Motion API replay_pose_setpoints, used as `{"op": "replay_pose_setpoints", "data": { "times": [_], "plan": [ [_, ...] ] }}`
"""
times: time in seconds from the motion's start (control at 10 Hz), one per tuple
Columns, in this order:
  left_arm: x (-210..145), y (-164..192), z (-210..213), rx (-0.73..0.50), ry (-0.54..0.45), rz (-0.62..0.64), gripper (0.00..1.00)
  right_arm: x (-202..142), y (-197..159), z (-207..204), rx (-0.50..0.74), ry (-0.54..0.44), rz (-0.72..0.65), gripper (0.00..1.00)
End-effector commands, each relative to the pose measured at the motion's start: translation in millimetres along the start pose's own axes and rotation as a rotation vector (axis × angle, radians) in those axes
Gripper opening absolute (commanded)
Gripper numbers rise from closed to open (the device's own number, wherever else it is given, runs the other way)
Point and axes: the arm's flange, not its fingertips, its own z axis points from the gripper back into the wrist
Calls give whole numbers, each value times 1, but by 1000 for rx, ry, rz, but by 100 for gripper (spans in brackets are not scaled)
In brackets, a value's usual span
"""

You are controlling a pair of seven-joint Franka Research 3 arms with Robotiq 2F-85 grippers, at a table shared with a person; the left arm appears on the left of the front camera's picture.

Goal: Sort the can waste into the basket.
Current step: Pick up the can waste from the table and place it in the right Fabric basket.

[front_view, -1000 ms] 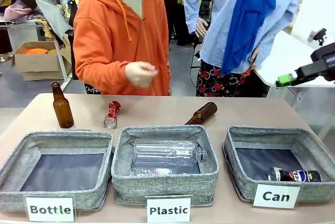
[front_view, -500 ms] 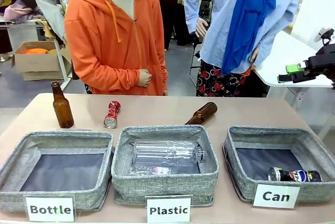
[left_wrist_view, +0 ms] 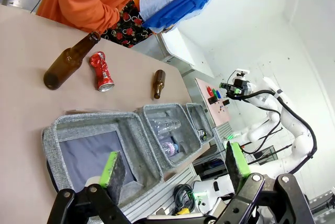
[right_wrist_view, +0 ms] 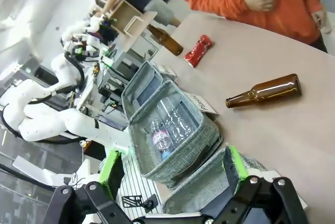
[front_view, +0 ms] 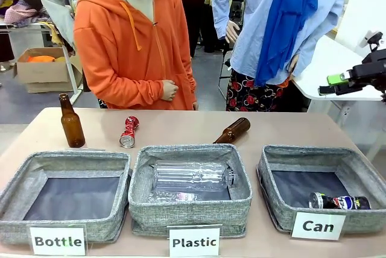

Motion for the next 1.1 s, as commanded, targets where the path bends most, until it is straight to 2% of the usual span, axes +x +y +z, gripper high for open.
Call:
{"op": "replay_pose_setpoints", "data": {
  "times": [0.0, 0.6, 0.7, 0.8, 0.9, 1.0],
  "plan": [
    [2, 0, -2, -21, -15, -21, 100, -5, 4, -1, -19, -1, 2, 100],
    [0, 0, 0, 0, 0, 0, 100, -5, 4, -1, -19, -1, 2, 100],
    [-6, -27, 3, 22, 15, -102, 100, -5, 4, -1, -19, -1, 2, 100],
    [-2, -53, -9, 58, 88, -168, 100, -5, 4, -1, -19, -1, 2, 100],
    [8, -78, -33, 100, 184, -227, 100, -5, 4, -1, -19, -1, 2, 100],
    [19, -105, -68, 202, 275, -269, 100, -5, 4, -1, -19, -1, 2, 100]
  ]
}}
